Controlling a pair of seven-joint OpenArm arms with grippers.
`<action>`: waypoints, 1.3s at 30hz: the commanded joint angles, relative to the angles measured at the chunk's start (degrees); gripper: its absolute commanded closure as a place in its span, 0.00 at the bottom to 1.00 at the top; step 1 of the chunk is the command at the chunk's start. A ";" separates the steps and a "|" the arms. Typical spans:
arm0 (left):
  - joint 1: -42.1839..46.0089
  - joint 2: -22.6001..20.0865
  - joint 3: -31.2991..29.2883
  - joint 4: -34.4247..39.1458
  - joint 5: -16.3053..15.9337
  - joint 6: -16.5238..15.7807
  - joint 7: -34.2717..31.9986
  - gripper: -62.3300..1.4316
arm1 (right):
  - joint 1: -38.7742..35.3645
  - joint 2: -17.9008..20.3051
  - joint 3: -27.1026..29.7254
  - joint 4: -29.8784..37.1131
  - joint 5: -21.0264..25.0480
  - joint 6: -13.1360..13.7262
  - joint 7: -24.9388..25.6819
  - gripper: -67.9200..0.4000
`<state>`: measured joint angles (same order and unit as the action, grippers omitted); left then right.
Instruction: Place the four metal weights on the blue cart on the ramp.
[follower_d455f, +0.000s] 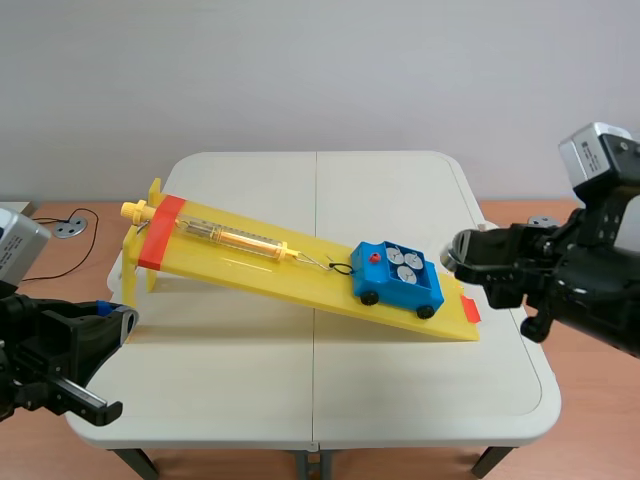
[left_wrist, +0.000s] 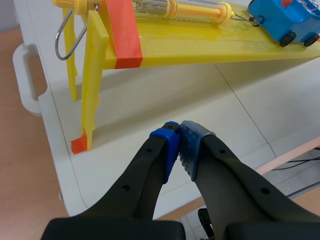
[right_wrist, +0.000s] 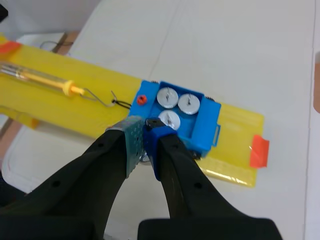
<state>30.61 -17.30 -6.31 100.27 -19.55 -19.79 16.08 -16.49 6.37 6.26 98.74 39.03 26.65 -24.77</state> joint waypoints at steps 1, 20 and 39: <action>-1.27 0.31 -0.74 3.39 -3.37 -1.88 -5.95 0.93 | 7.15 -1.60 -1.18 0.72 3.50 2.71 6.64 0.99; -1.25 0.31 -0.74 3.39 -3.37 -1.88 -5.92 0.93 | 19.82 -8.96 -1.18 -18.95 4.09 2.69 6.93 0.99; -1.25 0.31 -0.74 3.39 -3.37 -1.88 -5.92 0.93 | 20.96 -9.57 -0.96 -21.49 3.19 -3.96 6.71 0.98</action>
<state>30.61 -17.30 -6.31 100.27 -19.55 -19.79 16.08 -0.19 -2.57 6.26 72.36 38.85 21.47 -24.29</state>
